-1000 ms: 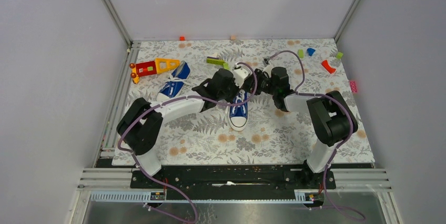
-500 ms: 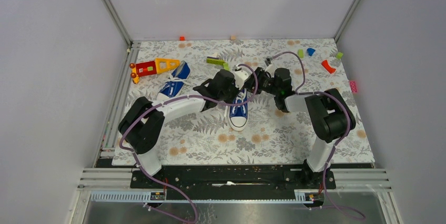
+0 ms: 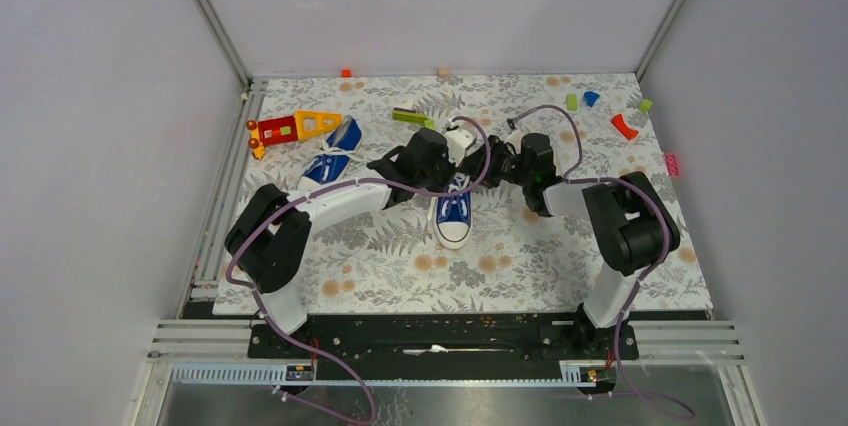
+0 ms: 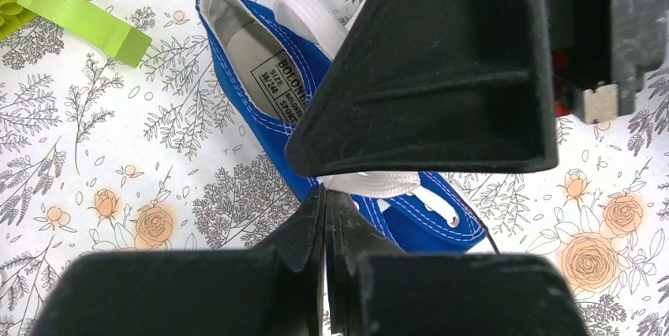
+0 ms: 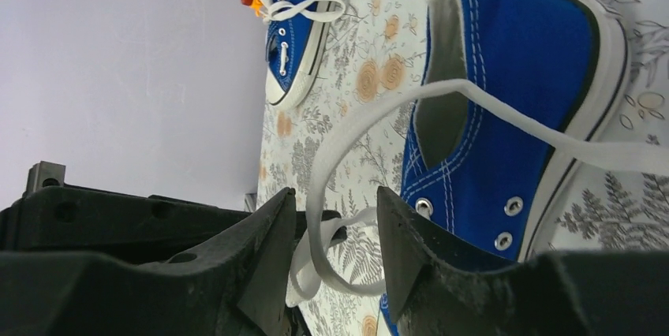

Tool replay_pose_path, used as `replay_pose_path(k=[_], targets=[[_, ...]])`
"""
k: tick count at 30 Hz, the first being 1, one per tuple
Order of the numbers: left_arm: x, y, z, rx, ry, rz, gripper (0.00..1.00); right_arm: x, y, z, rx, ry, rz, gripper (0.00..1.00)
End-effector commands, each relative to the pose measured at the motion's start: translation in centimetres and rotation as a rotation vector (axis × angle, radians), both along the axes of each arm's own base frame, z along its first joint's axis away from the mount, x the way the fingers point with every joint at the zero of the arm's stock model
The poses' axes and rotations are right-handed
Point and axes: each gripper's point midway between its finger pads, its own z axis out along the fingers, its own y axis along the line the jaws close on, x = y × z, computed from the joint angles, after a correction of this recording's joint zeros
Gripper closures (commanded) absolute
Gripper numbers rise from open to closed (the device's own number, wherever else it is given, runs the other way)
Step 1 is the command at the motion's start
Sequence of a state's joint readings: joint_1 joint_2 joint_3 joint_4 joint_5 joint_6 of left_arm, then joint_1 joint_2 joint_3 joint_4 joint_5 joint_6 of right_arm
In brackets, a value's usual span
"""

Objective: Tie the shoes

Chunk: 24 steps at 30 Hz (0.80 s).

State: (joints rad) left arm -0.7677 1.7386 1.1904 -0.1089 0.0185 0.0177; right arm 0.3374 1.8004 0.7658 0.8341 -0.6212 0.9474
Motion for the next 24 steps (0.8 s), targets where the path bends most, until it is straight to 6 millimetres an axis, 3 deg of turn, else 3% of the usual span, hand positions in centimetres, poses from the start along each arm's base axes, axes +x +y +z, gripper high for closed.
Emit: replay_pose_path(k=[1,11,24], targets=[[0.7,-0.8,2.7,-0.050,-0.044,0.012,1.00,0.6,-0.7,2.5,-0.048,-0.054,-0.032,0.51],[0.3,-0.5,3.2,-0.059,-0.051,0.011,1.00,-1.0,-1.0,2.8,-0.036,-0.066,-0.022,0.49],[-0.7,-1.3,3.9,-0.120,-0.005,-0.007,1.00,-1.5,-0.6,2.9,-0.070,-0.069,-0.011,0.46]])
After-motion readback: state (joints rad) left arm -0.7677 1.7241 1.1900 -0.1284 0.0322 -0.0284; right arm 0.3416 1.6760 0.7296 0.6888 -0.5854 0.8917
